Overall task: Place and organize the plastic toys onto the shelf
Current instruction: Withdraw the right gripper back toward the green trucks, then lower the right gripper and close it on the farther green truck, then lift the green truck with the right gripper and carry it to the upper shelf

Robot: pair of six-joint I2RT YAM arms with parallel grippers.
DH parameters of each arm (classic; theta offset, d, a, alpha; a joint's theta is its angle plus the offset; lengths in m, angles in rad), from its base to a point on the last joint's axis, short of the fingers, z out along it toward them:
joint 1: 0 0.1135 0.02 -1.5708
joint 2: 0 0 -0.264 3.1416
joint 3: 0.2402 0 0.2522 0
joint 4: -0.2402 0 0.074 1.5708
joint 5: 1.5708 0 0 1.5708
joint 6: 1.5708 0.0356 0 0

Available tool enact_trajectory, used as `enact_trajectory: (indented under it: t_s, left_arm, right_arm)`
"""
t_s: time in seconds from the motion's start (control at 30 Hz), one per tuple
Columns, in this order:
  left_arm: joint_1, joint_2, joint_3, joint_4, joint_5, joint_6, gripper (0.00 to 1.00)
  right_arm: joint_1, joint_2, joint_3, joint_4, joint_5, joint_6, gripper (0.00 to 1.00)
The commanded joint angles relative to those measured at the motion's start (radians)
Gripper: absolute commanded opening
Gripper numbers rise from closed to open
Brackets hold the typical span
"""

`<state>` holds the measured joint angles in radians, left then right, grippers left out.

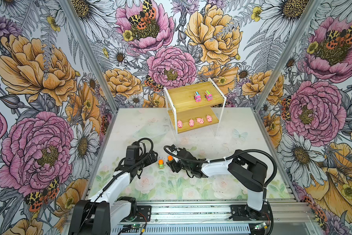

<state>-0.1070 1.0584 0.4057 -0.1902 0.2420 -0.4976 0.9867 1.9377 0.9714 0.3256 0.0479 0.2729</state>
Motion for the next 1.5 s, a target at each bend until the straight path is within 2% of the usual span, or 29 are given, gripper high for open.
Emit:
enact_trajectory:
  t_s: [0.0,0.4,0.63,0.77,0.97,1.13,1.3,1.47]
  left_arm:
    - [0.007,0.011,0.006,0.005,0.004,0.005,0.99]
    - [0.004,0.032,0.015,0.001,-0.001,0.004,0.99]
    - [0.003,0.029,0.015,0.0,-0.006,0.004,0.99]
    - [0.003,0.031,0.015,0.001,-0.006,0.005,0.99]
    - [0.003,0.03,0.015,0.001,-0.002,0.008,0.99]
    - [0.003,0.023,0.012,0.003,0.0,0.008,0.99]
    - [0.003,0.025,0.012,0.008,0.005,0.008,0.99]
    - [0.002,0.024,0.012,0.009,0.006,0.01,0.99]
  right_arm:
    - [-0.018,0.028,0.042,-0.012,-0.027,0.027,0.67]
    - [-0.049,0.093,0.118,-0.08,-0.085,0.04,0.52]
    - [-0.048,0.085,0.114,-0.087,-0.113,0.033,0.33]
    - [-0.049,0.053,0.092,-0.08,-0.138,0.019,0.26]
    - [-0.053,-0.062,0.056,-0.126,-0.187,0.003,0.22]
    - [-0.08,-0.262,0.05,-0.248,-0.221,0.003,0.22]
    - [-0.15,-0.449,0.167,-0.454,-0.18,-0.021,0.21]
    - [-0.26,-0.528,0.33,-0.569,-0.131,-0.042,0.21]
